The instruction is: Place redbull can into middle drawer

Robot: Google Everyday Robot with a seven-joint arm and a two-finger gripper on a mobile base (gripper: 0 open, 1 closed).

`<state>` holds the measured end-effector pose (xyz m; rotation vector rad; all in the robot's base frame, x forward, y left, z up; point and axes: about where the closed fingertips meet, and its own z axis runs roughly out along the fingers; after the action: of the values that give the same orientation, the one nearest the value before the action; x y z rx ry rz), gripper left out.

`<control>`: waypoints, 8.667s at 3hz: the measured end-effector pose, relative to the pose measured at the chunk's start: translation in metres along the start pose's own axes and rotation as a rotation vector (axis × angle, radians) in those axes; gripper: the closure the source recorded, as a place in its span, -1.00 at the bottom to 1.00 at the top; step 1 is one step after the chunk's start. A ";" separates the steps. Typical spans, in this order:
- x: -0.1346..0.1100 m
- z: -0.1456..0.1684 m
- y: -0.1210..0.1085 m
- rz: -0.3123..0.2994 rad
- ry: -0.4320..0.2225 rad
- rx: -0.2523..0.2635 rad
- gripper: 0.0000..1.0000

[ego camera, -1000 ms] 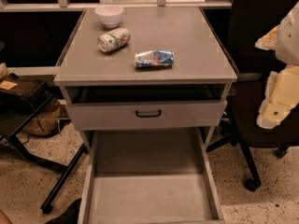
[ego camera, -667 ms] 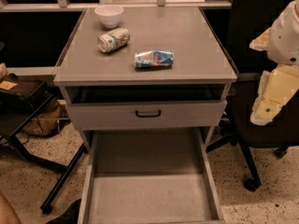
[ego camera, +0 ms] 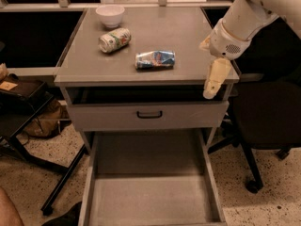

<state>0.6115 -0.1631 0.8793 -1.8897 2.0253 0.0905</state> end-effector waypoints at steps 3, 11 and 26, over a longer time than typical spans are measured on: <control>-0.040 0.032 -0.047 -0.120 -0.034 -0.021 -1.00; -0.103 0.104 -0.110 -0.246 -0.103 -0.053 0.77; 0.039 0.349 0.224 0.312 -0.267 -0.308 1.00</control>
Offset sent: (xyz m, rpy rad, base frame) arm 0.0593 0.0420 -0.0044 0.0049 -0.0310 0.1449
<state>0.4694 -0.0760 0.4972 -1.5987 2.1895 0.7333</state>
